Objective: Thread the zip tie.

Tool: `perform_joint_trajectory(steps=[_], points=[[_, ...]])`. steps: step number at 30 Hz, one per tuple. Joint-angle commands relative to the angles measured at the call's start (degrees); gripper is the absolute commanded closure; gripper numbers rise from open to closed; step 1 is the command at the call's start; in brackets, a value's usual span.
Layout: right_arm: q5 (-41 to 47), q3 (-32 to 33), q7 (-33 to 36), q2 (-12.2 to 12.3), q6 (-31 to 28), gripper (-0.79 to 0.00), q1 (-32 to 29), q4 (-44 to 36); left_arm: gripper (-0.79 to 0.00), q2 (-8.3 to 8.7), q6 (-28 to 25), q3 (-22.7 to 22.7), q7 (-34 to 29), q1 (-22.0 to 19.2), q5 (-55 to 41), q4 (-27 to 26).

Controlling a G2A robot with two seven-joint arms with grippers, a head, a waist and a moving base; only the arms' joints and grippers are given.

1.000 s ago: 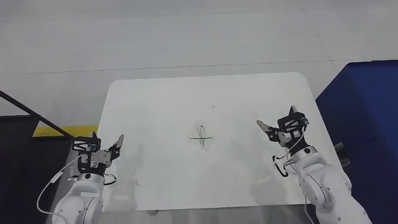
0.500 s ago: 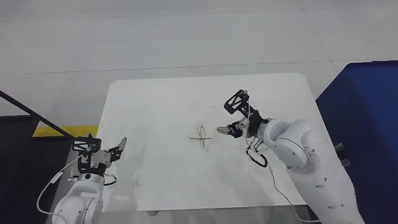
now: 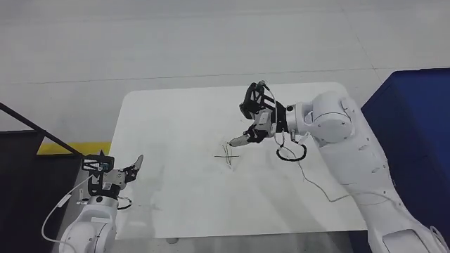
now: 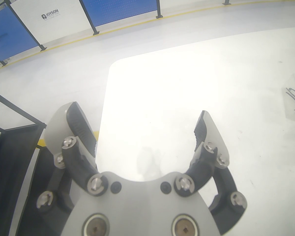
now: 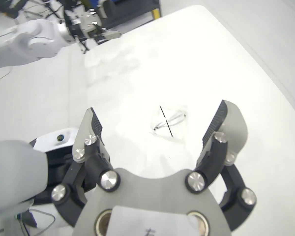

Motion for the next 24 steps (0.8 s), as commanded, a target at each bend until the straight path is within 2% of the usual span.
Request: perform_joint_trajectory(steps=[1,4,8,9,11,19,21,24], points=[[3.53,-8.87,-1.37,-0.55,-0.16,-0.785,8.7,8.58,-0.785,0.0,0.0,0.0,0.0,0.0,0.0,0.0],[9.17,-18.61,-0.84,-2.47,0.38,-0.785,16.86,18.01,-0.785,0.0,0.0,0.0,0.0,0.0,0.0,0.0],[13.22,-28.64,4.67,-6.64,5.9,-0.785,24.09,28.83,-0.785,0.0,0.0,0.0,0.0,0.0,0.0,0.0],[13.7,-31.15,5.27,-7.72,6.49,-0.785,25.0,29.65,-0.785,0.0,0.0,0.0,0.0,0.0,0.0,0.0],[8.83,-34.45,4.98,-8.89,6.31,-0.785,27.54,31.7,-0.785,0.0,0.0,0.0,0.0,0.0,0.0,0.0],[8.83,-34.45,4.98,-8.89,6.31,-0.785,27.54,31.7,-0.785,0.0,0.0,0.0,0.0,0.0,0.0,0.0],[14.14,-33.43,1.51,-8.63,2.73,-0.785,25.21,30.35,-0.785,0.0,0.0,0.0,0.0,0.0,0.0,0.0],[12.51,-38.17,0.78,-7.46,1.99,-0.785,26.01,26.13,-0.785,0.0,0.0,0.0,0.0,0.0,0.0,0.0]])
